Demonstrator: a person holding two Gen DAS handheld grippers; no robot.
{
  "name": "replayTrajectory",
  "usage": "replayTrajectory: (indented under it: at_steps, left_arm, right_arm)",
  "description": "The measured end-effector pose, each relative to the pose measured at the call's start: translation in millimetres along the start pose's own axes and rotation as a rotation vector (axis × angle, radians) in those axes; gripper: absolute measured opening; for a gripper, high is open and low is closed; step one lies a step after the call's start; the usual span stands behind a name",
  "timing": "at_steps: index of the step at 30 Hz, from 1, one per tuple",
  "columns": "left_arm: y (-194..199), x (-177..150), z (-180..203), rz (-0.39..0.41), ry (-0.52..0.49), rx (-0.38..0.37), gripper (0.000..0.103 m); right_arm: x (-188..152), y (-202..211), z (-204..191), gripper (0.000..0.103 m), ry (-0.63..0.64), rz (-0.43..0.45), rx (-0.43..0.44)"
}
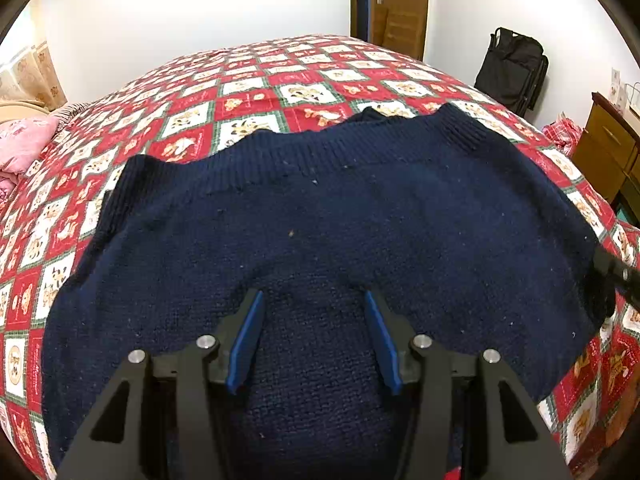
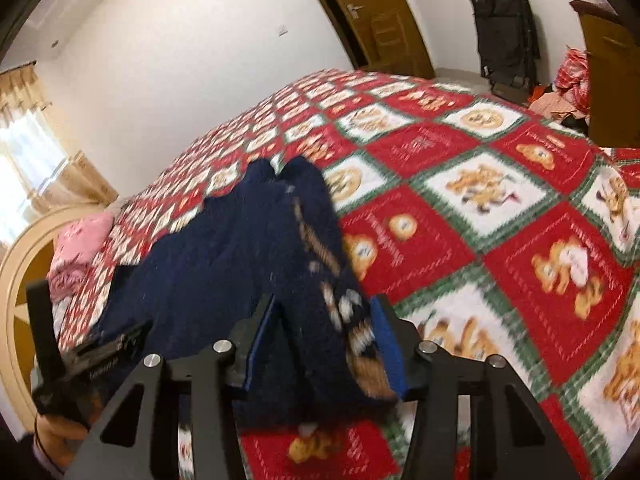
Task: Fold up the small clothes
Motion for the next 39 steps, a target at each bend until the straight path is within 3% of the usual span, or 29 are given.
replayTrajectory:
  at_steps: [2, 5, 8, 11, 12, 14, 15, 16, 19, 23, 26, 30, 32, 34, 39]
  left_arm:
    - [0, 0, 0, -0.002, 0.0, -0.001, 0.054]
    - [-1, 0, 0, -0.004, 0.007, -0.004, 0.055]
    - [-1, 1, 0, -0.003, 0.004, -0.003, 0.055]
    - [-2, 0, 1, 0.003, -0.001, 0.001, 0.056]
    - [-2, 0, 1, 0.004, -0.002, 0.002, 0.056]
    - [-2, 1, 0, 0.004, 0.002, 0.001, 0.056]
    - [0, 2, 0, 0.004, 0.011, -0.005, 0.056]
    - [2, 3, 0, 0.007, 0.024, -0.021, 0.056]
    - [6, 7, 10, 0.017, 0.0, -0.077, 0.056]
    - [-3, 9, 14, 0.007, -0.019, -0.05, 0.056]
    - [-10, 7, 12, 0.009, -0.012, -0.043, 0.056]
    - [-12, 6, 15, 0.009, -0.046, -0.029, 0.057]
    - [-13, 7, 13, 0.01, -0.027, -0.048, 0.058]
    - [-15, 7, 11, 0.012, -0.021, -0.061, 0.058]
    - [-14, 10, 12, -0.018, -0.026, -0.078, 0.058]
  right_arm:
    - [5, -10, -1, 0.051, -0.01, -0.022, 0.007]
    - [1, -27, -9, 0.063, 0.015, -0.073, 0.018]
    - [-4, -29, -19, 0.077, 0.07, -0.047, 0.029]
    - [-9, -31, -26, 0.077, 0.143, -0.056, -0.003]
    - [-10, -30, -28, 0.073, 0.165, -0.059, -0.022]
    - [-12, -29, -27, 0.052, 0.18, -0.057, -0.05]
    - [-12, -27, -26, 0.038, 0.167, -0.065, -0.02]
    - [-13, -26, -25, 0.03, 0.148, -0.078, 0.009]
    - [-13, -25, -24, 0.03, 0.134, -0.085, 0.013]
    - [-10, -29, -16, 0.036, 0.046, -0.095, 0.066]
    - [-8, -34, -11, 0.046, -0.036, -0.097, 0.131]
    - [-7, -38, -20, 0.049, 0.01, -0.091, 0.111]
    - [-7, -38, -27, 0.043, 0.079, -0.096, 0.06]
    - [-5, -36, -30, 0.027, 0.094, -0.124, 0.061]
    - [8, -18, -45, 0.025, 0.109, -0.149, 0.07]
Point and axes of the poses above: each gripper's, at about its wrist camera, not at the fingertips, and y roughly against the way its jaws point, z to its right, x to its top, the point moved 5 cm from there along -y, roughly the way its jaws point, and after that the axes turned 14 degrees about -x, right-handed, at the moved point
